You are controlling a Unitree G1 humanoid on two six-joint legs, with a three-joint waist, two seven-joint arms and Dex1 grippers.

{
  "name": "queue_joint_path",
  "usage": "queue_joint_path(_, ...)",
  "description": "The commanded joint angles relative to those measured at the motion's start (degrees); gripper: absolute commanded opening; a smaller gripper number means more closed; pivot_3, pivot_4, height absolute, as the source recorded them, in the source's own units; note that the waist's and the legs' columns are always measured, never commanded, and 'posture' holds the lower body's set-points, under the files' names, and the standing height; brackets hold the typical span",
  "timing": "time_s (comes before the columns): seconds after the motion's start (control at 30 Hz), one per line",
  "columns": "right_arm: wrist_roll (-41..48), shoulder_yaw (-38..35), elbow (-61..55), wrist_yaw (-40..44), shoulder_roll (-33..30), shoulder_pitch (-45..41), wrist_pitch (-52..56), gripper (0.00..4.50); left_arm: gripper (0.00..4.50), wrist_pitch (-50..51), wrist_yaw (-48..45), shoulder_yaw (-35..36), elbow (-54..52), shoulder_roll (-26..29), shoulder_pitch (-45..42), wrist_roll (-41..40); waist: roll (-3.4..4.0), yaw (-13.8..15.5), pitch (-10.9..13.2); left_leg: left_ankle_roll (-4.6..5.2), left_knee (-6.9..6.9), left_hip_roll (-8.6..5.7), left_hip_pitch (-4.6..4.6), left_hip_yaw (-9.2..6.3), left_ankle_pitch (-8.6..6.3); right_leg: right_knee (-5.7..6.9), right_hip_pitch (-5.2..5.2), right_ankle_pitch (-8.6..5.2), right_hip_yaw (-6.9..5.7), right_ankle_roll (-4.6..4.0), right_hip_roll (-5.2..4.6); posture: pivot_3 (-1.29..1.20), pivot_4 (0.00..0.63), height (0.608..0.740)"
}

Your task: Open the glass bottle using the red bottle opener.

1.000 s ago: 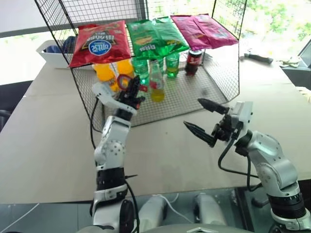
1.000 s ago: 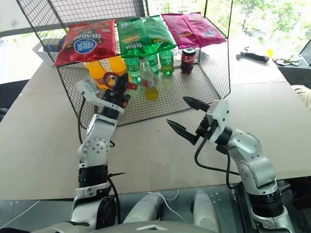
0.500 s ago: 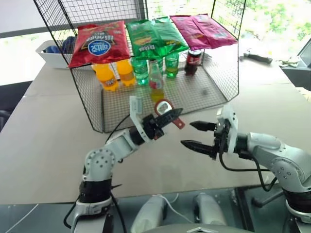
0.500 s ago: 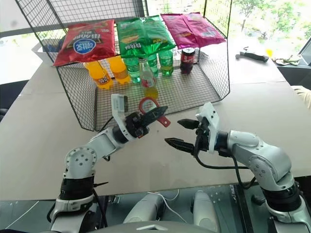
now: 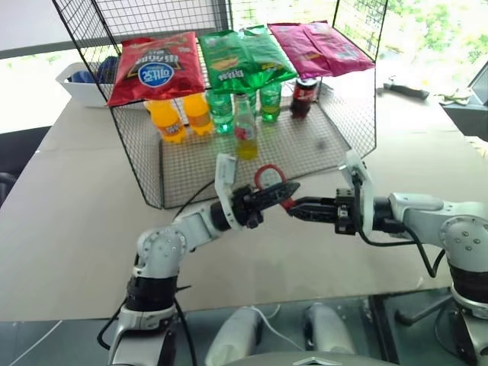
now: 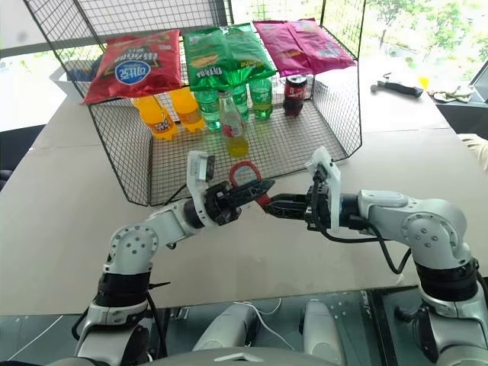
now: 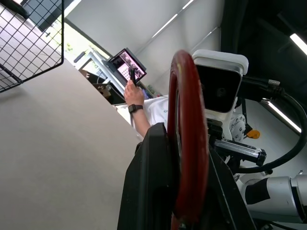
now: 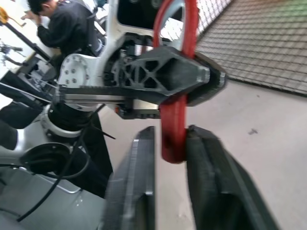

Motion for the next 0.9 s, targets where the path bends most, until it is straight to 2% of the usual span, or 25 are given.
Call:
queue_joint_path(0.03, 3.4, 2.0, -3.1, 1.0, 0.3, -1.4, 1.6, 0.06, 0.00, -1.6, 0.8, -0.4, -0.6, -1.2, 0.0, 1.8, 0.00, 0.0, 0.0, 0.00, 0.00, 0.00, 0.00, 0.00, 0.00, 0.00, 0.00, 0.00, 0.00, 0.00, 0.00, 0.00, 0.150, 0.740)
queue_joint_path(0.33, 0.9, 5.7, -2.4, 1.5, 0.9, -3.1, 3.7, 0.06, 0.00, -2.1, -0.5, -1.5, -0.2, -2.3, -0.7, 4.3, 0.00, 0.0, 0.0, 0.00, 0.01, 0.00, 0.01, 0.02, 0.00, 0.01, 0.00, 0.00, 0.01, 0.01, 0.01, 0.00, 0.150, 0.740)
queue_joint_path(0.8, 10.1, 4.7, 1.1, -2.2, 6.0, -2.6, 10.1, 0.06, 0.00, -3.3, -6.2, -3.1, -1.5, -3.8, -0.9, 7.3, 0.00, 0.0, 0.0, 0.00, 0.01, 0.00, 0.00, 0.01, 0.00, 0.01, 0.00, 0.00, 0.00, 0.00, 0.00, 0.00, 0.150, 0.740)
queue_joint_path(0.83, 10.5, 4.5, 1.2, -2.5, 6.1, -2.5, 10.2, 0.00, 0.81, -3.5, -6.6, -3.1, -1.7, -3.7, -0.8, 7.7, 0.00, 0.0, 0.0, 0.01, 0.01, 0.00, 0.00, 0.01, 0.00, 0.00, 0.00, 0.00, 0.00, 0.00, 0.00, 0.00, 0.150, 0.740)
queue_joint_path(0.87, 11.0, 4.3, 1.3, -2.8, 6.2, -2.6, 10.3, 0.00, 1.06, -3.7, -6.6, -3.0, -1.9, -3.8, -0.7, 7.9, 0.00, 0.0, 0.0, 0.01, 0.00, 0.01, 0.00, 0.00, 0.00, 0.01, 0.00, 0.00, 0.00, 0.00, 0.00, 0.00, 0.150, 0.740)
queue_joint_path(0.9, 11.6, 3.9, 1.7, -3.2, 6.3, -2.6, 10.4, 0.00, 1.66, -3.8, -6.7, -3.0, -1.9, -3.9, -0.6, 7.9, 0.01, 0.0, 0.0, 0.00, 0.00, 0.01, -0.01, 0.00, 0.00, 0.00, 0.00, 0.00, 0.00, 0.00, -0.02, 0.00, 0.150, 0.740)
